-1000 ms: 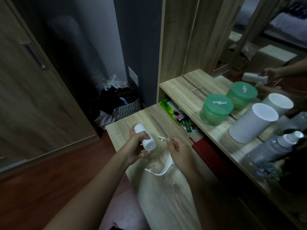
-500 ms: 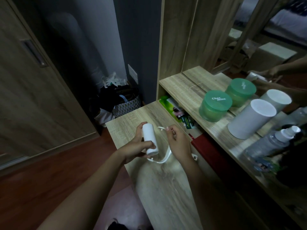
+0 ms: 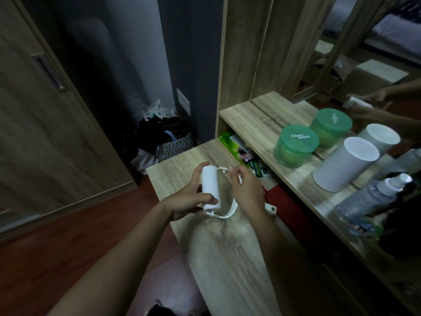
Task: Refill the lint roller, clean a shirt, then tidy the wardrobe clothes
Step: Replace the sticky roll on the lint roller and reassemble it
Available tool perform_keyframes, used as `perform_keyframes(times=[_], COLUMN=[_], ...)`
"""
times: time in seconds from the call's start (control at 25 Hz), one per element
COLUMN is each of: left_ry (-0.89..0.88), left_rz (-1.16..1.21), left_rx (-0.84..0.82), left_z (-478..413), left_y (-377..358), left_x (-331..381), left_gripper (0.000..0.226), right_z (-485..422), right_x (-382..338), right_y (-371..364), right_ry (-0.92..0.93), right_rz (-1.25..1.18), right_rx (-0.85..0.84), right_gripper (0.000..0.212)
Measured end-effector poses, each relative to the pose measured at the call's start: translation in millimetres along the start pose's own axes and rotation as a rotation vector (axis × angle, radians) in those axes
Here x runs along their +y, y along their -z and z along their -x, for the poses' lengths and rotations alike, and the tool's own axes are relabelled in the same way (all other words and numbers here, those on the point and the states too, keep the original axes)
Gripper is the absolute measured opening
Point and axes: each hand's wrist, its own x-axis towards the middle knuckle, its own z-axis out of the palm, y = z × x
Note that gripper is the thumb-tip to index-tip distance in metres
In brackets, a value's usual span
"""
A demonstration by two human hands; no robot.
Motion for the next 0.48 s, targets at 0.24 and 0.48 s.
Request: perform_keyframes(times=[0.24,0.48], left_ry=[-0.117,-0.175], left_rz=[-0.012,0.118], left_rx=[-0.038,-0.103], left_z=[6,11], left_y=[-1,3], left_x=[23,42], left_gripper=[0.094,0.093], right_z=[4,2], right_x=[-27,-55], right_y=[22,38], right_ry=[0.008,0.048], right_rz=[0.013,-0.003], right_rx=[0.105,0.124], right_gripper=[0.033,0.035])
